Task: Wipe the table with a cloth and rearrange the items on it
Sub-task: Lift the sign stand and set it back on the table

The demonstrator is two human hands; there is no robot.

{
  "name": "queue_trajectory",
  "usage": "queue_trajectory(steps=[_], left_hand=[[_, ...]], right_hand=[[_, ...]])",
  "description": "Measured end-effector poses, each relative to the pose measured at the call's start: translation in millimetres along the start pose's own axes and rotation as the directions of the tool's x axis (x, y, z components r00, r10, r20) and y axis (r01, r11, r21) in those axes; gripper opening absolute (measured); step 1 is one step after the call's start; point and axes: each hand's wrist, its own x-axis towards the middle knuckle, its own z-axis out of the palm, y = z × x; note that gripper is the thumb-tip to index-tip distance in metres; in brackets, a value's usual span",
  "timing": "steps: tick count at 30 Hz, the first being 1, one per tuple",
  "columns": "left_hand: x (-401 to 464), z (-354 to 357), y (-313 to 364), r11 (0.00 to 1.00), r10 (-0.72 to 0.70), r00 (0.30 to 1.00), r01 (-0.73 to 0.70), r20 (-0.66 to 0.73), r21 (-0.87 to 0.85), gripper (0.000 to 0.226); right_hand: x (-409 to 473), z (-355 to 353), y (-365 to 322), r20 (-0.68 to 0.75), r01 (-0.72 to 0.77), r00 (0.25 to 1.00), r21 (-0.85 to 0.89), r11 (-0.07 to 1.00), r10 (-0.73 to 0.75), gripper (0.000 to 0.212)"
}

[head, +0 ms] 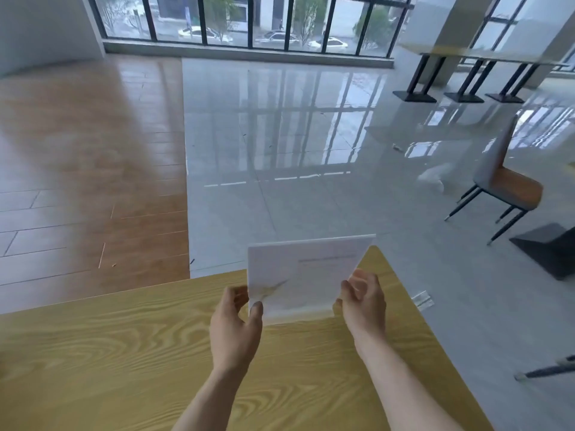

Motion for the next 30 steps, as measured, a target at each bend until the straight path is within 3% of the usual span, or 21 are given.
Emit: queue_trajectory(steps=[12, 30], left_hand=[[56.9, 101.5, 19.1, 0.999, -0.033, 0.993, 0.031, 0.114, 0.017, 0.031], [55.4, 106.5, 17.2, 0.998, 0.010, 0.994, -0.016, 0.105, 0.061, 0.041]], right_hand=[[121.7, -22.0, 18.1, 0.035, -0.048, 0.998, 0.077, 0.996, 0.045, 0.033], [136.3, -15.9, 21.8, 0.020, -0.041, 0.999, 0.158, 0.987, 0.038, 0.031]])
